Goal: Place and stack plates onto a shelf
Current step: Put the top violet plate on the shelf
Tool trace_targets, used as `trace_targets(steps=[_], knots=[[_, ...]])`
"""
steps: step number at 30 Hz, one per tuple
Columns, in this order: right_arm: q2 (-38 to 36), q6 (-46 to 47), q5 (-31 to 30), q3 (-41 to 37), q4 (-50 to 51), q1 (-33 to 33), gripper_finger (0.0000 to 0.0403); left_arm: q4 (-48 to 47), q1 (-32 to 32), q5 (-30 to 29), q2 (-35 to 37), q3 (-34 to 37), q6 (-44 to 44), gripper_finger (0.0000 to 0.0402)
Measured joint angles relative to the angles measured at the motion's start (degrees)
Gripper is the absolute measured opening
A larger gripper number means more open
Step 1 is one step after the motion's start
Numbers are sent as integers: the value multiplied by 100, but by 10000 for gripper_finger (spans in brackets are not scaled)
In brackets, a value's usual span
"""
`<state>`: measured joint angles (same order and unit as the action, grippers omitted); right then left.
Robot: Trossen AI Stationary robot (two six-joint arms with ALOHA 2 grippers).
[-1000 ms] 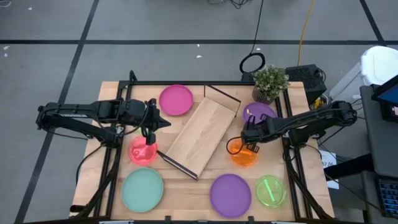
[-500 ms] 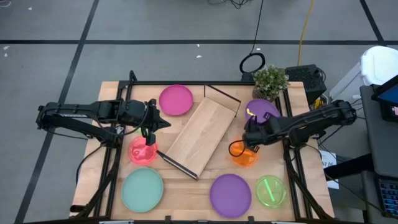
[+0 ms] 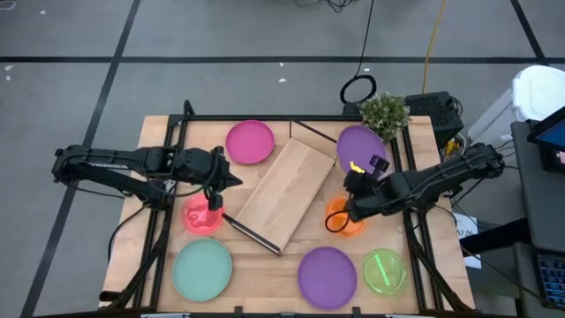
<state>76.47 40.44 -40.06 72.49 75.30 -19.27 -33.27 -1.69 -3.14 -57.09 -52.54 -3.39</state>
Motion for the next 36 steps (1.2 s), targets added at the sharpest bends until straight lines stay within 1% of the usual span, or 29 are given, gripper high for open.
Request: trace_targets(steps=[4, 8, 14, 17, 20, 26, 31, 34, 36], knots=[[274, -841, -477, 249, -471, 30, 0, 1, 7, -2, 3, 40, -23, 4], [579, -2099, -824, 507, -1415, 90, 0, 4, 7, -1, 3, 47, -160, 4], [1036, -4016, -891, 590, -3133, 177, 0, 0, -10, -2, 3, 46, -335, 4], [1191, -4623, -794, 590, -3565, 244, 0, -55, -76, -3, 3, 47, -428, 4], [1304, -4882, -585, 590, -3739, 338, 0, -119, -172, -2, 3, 47, -436, 4], [1551, -5079, 8, 590, -3734, 593, 0, -114, -309, -4, 3, 47, -443, 4], [1818, -5267, 432, 590, -3721, 752, 0, -114, -334, -159, 3, 47, -444, 4], [1988, -5317, 464, 590, -3664, 804, 0, -117, -334, -238, 3, 46, -442, 4], [2043, -5334, 598, 588, -3590, 836, 0, -117, -334, -248, 3, 46, -443, 4]])
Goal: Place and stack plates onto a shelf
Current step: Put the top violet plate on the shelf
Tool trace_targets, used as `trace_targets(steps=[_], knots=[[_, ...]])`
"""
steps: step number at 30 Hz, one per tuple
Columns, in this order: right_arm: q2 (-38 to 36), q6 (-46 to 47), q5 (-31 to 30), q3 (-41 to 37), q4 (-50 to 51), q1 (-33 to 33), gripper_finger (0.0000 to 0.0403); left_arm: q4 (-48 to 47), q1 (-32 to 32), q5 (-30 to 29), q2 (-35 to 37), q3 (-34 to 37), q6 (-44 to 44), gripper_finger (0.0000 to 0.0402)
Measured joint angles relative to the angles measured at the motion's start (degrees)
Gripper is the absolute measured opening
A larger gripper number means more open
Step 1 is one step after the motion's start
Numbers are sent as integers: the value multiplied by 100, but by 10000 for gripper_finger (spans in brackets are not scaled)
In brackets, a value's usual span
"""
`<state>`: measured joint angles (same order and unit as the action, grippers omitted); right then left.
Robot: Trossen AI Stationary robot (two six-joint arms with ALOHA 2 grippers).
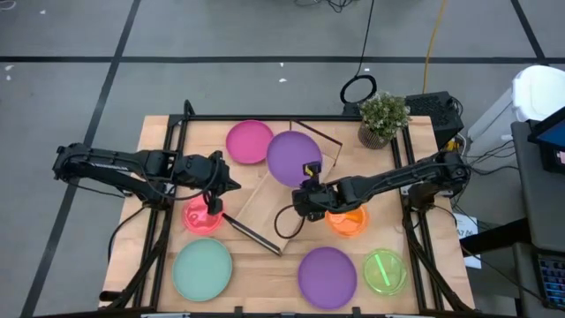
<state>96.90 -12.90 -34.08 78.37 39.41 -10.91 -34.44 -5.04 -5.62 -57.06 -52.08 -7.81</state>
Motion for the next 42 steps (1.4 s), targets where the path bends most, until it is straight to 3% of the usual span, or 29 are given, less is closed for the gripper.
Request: trace_targets(steps=[16, 42], knots=[[58, 384, 867, -357, 96, 232, 2, 206, 0, -49, 0, -1, 125, 4], [58, -195, 885, -1235, -709, 384, 13, 474, 0, -54, 0, -3, 283, 4]])
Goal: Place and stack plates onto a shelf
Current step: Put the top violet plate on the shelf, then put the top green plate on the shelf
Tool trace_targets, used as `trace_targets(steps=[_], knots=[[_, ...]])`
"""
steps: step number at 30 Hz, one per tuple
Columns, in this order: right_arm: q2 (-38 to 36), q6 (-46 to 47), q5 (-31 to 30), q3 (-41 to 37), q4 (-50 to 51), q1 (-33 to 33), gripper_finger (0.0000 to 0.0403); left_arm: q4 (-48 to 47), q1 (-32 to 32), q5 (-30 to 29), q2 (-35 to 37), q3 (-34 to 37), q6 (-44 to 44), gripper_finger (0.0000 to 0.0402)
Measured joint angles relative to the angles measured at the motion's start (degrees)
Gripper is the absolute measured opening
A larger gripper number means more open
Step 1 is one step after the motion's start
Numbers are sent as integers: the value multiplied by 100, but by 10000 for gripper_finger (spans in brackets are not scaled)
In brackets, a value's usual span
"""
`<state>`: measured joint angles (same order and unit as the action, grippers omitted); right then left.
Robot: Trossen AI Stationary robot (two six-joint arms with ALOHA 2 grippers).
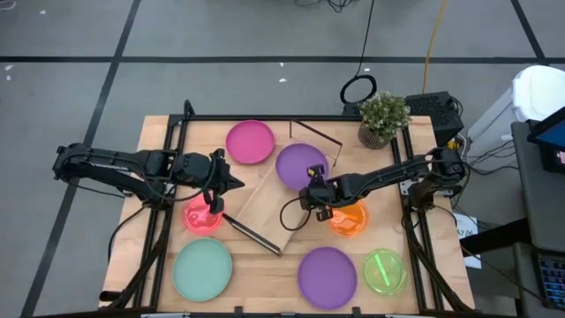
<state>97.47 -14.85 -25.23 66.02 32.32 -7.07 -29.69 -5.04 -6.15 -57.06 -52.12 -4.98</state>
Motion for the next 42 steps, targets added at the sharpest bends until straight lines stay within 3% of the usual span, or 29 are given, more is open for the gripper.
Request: trace_targets(steps=[31, 42], knots=[[-298, -101, -318, 0, 49, -299, 65, -102, 0, 2, 0, -2, -21, 4], [-1127, 257, -321, 0, -60, -738, 64, -1261, 0, -15, 16, -4, -266, 4]])
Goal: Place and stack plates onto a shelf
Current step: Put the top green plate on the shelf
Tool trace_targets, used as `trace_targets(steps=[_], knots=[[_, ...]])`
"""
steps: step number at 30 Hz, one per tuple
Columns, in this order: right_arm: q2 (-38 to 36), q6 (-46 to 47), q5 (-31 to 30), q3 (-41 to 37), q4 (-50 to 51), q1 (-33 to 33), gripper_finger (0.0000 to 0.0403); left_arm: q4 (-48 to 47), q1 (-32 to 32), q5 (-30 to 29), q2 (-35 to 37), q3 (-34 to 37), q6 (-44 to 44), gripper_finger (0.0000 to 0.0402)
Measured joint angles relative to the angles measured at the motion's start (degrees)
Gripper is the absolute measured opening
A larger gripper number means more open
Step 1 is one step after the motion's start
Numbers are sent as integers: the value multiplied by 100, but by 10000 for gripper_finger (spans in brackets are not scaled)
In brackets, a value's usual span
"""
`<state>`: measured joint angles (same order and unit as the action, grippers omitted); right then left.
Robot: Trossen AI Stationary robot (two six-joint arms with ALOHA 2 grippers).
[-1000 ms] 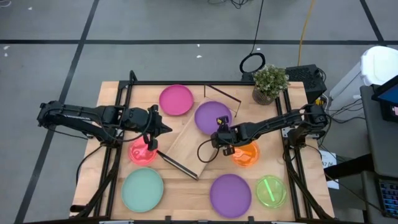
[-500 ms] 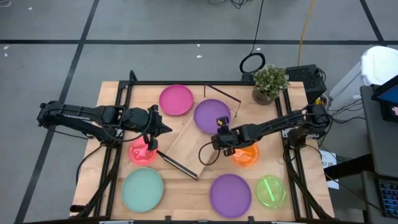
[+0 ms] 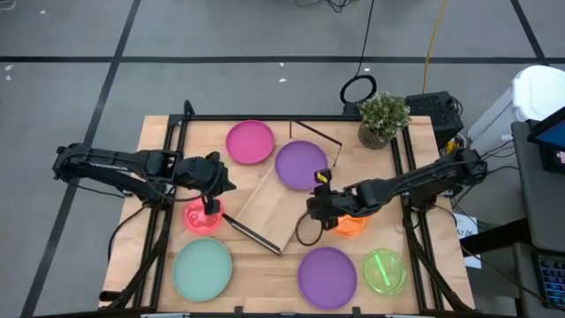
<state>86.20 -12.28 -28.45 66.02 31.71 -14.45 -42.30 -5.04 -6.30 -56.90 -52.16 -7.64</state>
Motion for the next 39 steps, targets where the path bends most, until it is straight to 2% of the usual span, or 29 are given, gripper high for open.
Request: trace_targets(steps=[6, 9, 18, 24, 29, 34, 39], knots=[[-454, 305, -360, 0, 23, -261, 63, -1181, 2, -947, 188, 0, -374, 4], [-605, 437, -461, 0, 59, -372, 63, -1496, -2, -1170, 248, 9, -614, 4], [-687, 585, -472, 0, 94, -508, 64, -1521, 18, -1159, 327, 979, -769, 4], [-689, 578, -474, 0, -7, -508, 64, -1433, 99, -1109, 273, 1169, -1229, 5], [-689, 557, -474, 0, -25, -507, 64, -1271, 162, -701, 268, 1167, -1828, 38], [-689, 515, -474, -2, -25, -506, 64, -1039, 170, -684, 91, 1167, -2019, 80], [-689, 515, -476, -2, -31, -506, 64, -1051, 307, -682, -363, 1167, -2299, 97]])
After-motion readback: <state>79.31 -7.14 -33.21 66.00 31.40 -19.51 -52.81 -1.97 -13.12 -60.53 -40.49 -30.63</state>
